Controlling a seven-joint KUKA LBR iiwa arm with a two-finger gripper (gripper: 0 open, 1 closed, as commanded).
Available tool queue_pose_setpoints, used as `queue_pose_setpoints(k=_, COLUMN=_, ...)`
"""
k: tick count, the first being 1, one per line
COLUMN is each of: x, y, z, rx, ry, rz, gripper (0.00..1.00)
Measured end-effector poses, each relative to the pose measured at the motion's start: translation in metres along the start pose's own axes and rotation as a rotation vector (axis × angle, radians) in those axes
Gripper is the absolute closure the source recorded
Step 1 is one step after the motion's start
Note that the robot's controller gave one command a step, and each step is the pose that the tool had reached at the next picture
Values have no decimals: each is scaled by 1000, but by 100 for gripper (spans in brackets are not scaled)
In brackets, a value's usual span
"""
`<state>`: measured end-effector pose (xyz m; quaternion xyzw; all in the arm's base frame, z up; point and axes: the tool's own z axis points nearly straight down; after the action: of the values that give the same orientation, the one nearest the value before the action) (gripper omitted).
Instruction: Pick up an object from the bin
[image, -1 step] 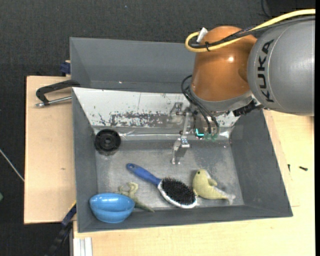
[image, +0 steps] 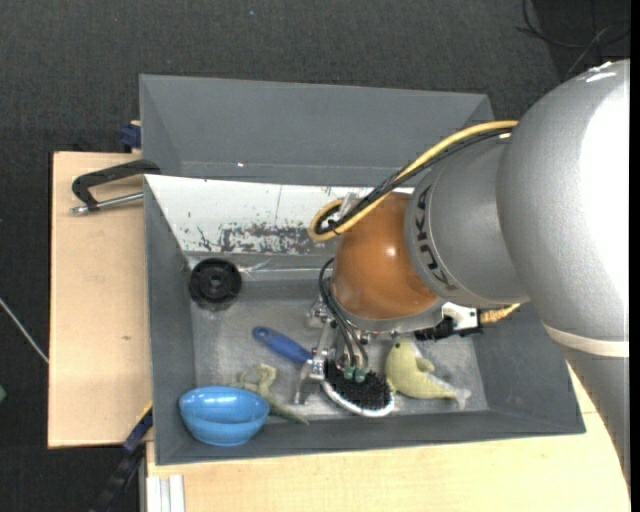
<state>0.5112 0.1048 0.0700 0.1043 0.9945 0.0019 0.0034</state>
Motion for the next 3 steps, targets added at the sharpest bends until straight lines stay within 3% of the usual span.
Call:
queue_pose_setpoints(k=1, x=19, y=-2, z=-32, rx=3, ry=6, rz=96, gripper=0)
queue_pose_setpoints(k=2, x=16, y=-19, z=-31, rx=5, ry=7, rz=285, gripper=0)
queue_pose_setpoints(k=3, x=19, y=9, z=-2, rx=4, ry=3, rz=303, gripper=0)
